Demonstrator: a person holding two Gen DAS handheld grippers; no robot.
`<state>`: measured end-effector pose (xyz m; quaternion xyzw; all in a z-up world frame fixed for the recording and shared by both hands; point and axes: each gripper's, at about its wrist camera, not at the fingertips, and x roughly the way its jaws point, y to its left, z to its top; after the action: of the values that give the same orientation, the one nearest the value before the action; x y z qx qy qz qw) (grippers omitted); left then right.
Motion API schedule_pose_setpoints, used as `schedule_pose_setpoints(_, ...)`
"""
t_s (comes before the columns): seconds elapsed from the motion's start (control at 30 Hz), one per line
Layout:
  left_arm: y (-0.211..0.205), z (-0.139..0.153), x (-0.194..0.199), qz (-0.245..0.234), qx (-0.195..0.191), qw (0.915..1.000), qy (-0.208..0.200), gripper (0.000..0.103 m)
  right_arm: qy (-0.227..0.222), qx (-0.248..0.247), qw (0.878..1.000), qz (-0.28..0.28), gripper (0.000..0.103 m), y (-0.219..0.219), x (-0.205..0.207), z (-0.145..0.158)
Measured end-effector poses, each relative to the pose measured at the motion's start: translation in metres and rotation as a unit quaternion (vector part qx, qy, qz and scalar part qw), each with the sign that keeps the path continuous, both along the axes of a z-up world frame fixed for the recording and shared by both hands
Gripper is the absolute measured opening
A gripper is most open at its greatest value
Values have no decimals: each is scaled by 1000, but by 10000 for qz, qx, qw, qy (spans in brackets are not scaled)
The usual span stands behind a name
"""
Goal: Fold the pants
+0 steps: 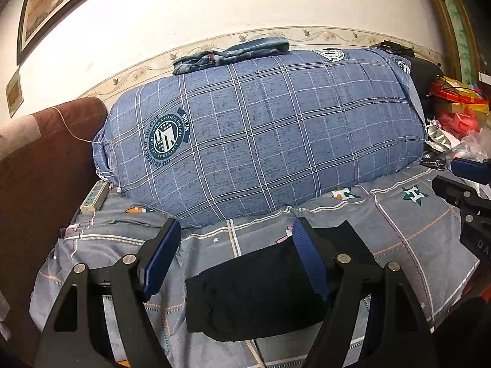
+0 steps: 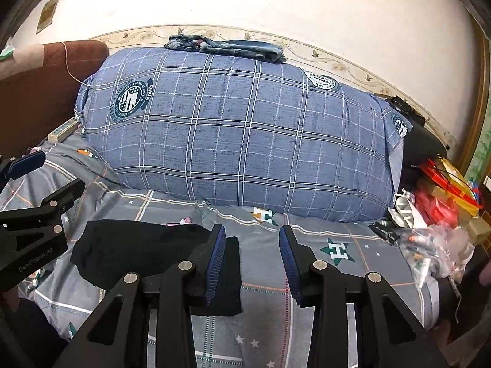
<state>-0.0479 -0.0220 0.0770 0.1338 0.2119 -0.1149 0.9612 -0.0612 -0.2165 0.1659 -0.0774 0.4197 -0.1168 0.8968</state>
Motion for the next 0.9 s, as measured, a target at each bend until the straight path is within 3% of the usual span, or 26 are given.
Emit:
schedule_pose_setpoints(0.7,12,-8,8,94,-59,9999,57,75,150,107,9997,146,38,6,10,-13)
schedule_pose_setpoints(0.9,57,-60,34,746,95,9953,609,77,480,758,9950,434,43,2,25,-59)
